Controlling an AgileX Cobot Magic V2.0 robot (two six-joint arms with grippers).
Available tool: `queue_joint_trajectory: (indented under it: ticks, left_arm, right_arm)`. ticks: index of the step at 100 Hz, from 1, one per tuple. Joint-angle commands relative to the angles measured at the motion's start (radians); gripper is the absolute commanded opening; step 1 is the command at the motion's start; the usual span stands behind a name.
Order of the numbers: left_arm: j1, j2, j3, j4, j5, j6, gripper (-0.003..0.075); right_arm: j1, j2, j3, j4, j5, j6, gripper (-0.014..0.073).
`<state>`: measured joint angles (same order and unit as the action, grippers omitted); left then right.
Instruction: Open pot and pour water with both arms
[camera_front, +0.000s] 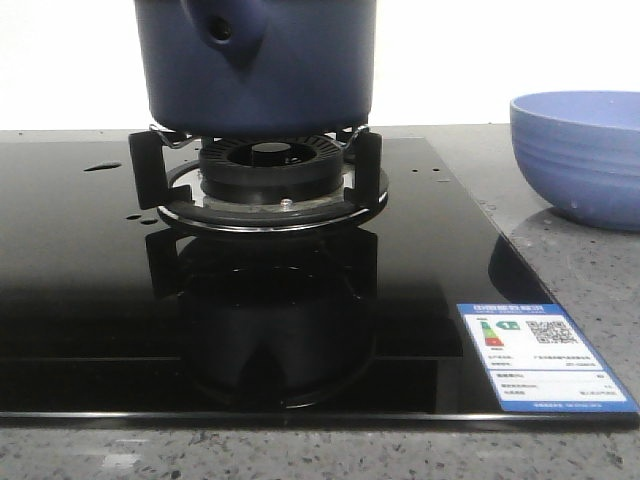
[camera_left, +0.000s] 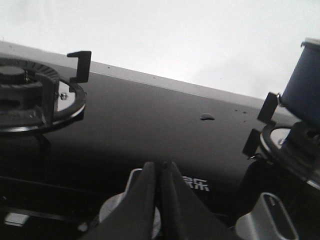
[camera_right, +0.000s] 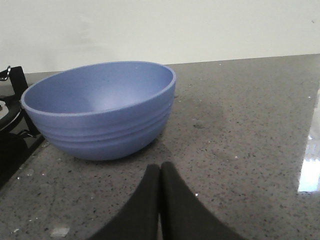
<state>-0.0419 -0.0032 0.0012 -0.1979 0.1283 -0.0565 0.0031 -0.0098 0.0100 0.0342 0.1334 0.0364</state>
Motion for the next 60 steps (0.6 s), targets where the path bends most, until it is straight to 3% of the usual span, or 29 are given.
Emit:
queue_joint_trajectory:
  ticks: [1, 15, 28, 39, 60]
  left_arm:
    - [0.0, -0.027, 0.033, -0.087, -0.089, -0.01, -0.0019]
    - [0.0, -0.027, 0.033, -0.183, -0.109, -0.01, -0.0019]
    - [0.0, -0.027, 0.027, -0.383, -0.137, -0.01, -0.0019]
    - [0.0, -0.027, 0.002, -0.494, -0.137, -0.01, -0.0019]
    - [0.0, -0.006, -0.173, -0.387, -0.063, 0.066, -0.0019]
  right_arm:
    - [-0.005, -0.019, 0.026, 0.068, -0.092, -0.002, -0.0056]
    - [-0.005, -0.019, 0.026, 0.253, -0.118, -0.002, -0.0056]
    - [-0.005, -0.019, 0.022, 0.459, -0.127, -0.002, -0.0056]
    - [-0.005, -0.017, -0.014, 0.475, -0.089, -0.002, -0.0055]
    - [-0.005, 0.012, -0.194, 0.427, 0.036, -0.042, -0.0055]
